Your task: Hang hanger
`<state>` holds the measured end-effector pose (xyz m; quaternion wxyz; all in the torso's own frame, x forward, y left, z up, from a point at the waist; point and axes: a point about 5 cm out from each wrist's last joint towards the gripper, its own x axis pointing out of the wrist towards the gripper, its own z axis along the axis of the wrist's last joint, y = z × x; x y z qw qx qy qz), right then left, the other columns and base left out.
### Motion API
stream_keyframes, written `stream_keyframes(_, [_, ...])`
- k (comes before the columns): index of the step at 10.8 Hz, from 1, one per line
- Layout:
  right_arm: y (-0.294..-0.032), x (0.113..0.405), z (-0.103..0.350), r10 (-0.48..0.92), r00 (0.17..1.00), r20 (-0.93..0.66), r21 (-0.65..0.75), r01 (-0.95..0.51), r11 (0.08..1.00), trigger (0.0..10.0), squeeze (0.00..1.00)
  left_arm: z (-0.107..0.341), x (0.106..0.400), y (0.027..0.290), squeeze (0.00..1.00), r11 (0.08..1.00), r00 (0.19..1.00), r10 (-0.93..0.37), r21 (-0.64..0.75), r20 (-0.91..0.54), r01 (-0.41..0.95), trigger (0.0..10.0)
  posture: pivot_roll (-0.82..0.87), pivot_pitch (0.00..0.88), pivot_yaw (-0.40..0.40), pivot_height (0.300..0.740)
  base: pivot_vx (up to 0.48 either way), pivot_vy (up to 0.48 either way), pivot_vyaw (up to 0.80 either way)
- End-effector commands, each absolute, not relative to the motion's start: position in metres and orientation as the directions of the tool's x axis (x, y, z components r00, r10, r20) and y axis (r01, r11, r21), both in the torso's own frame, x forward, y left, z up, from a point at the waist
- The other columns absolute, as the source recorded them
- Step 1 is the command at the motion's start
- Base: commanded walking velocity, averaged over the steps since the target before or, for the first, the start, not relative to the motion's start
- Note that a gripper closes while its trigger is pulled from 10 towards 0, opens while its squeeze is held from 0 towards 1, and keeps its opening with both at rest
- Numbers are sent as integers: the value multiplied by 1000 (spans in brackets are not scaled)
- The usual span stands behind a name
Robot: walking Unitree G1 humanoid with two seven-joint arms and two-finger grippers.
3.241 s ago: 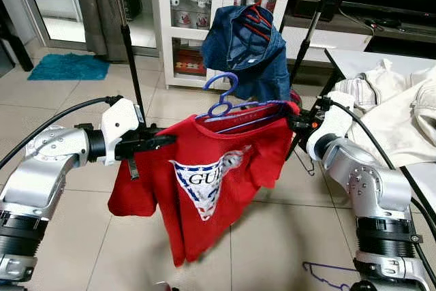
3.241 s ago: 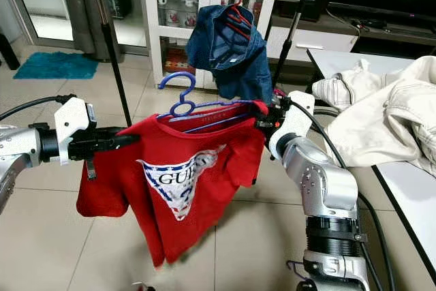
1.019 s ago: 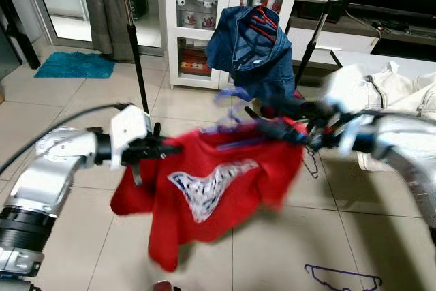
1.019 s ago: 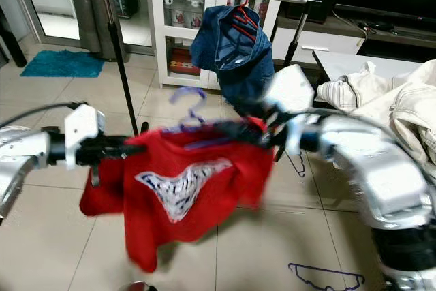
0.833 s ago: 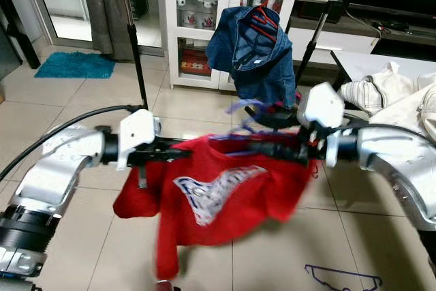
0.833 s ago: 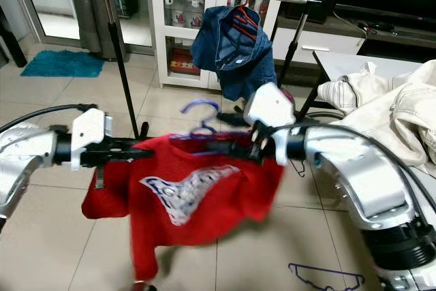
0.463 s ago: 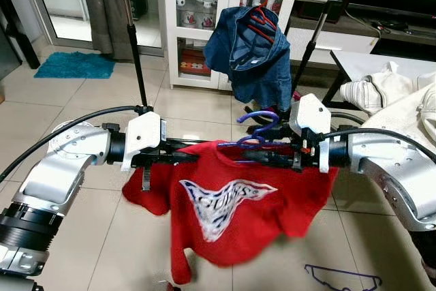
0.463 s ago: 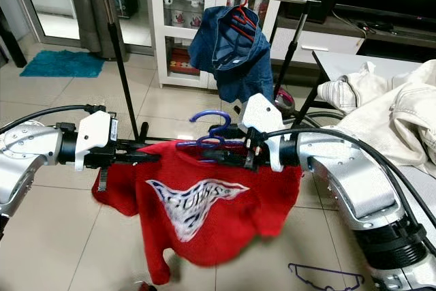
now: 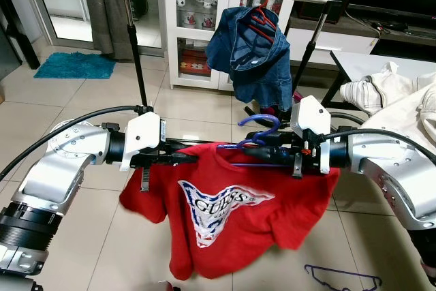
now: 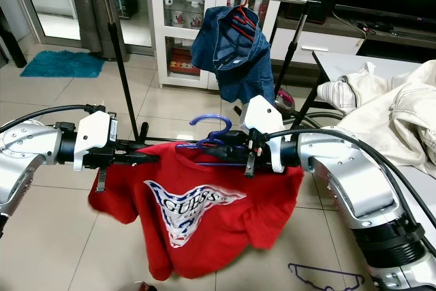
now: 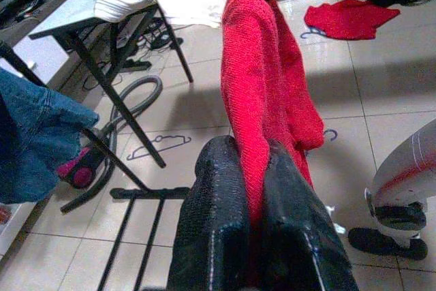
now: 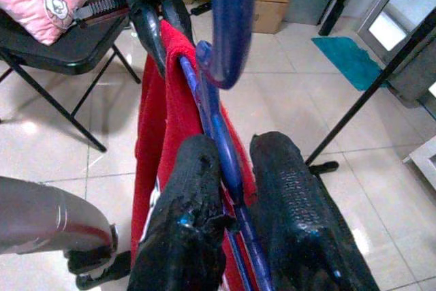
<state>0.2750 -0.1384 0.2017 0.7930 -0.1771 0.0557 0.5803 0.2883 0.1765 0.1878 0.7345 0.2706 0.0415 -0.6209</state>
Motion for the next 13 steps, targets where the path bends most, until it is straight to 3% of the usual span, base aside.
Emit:
stream_keyframes(1, [-138, 277, 206, 903, 309, -299, -228, -942, 247, 0, 0, 201, 290, 172, 0, 63, 222, -901, 393, -373, 917, 0, -25, 0, -83, 740, 0, 0, 0])
stream_keyframes(5, [-136, 274, 207, 922, 256, -291, -189, -960, 207, 0, 0, 202, 291, 174, 0, 80, 232, -898, 380, -374, 922, 0, -23, 0, -82, 740, 0, 0, 0])
stream_keyframes(6, [-137, 275, 207, 920, 265, -290, -174, -959, 222, 0, 0, 205, 292, 174, 0, 102, 233, -909, 359, -345, 928, 10000, -23, 0, -78, 740, 0, 0, 0])
stream_keyframes(7, [-138, 275, 207, 923, 268, -278, -159, -960, 231, 0, 0, 207, 293, 174, 616, 106, 243, -912, 380, -331, 919, 10000, -25, 0, -76, 740, 0, 0, 0])
stream_keyframes(8, [-136, 273, 207, 928, 267, -261, -149, -961, 234, 0, 0, 208, 291, 174, 1000, 102, 220, -924, 356, -311, 929, 10000, -25, 0, -76, 740, 0, 0, 0])
stream_keyframes(12, [-138, 272, 201, 916, 281, -288, -128, -959, 254, 0, 0, 215, 289, 177, 1000, 117, 235, -929, 377, -285, 919, 10000, -25, 0, -75, 740, 0, 0, 0])
stream_keyframes(13, [-141, 274, 196, 900, 320, -295, -132, -947, 293, 0, 0, 222, 292, 181, 0, 180, 282, -932, 386, -227, 905, 10000, -25, 0, -75, 740, 0, 0, 0])
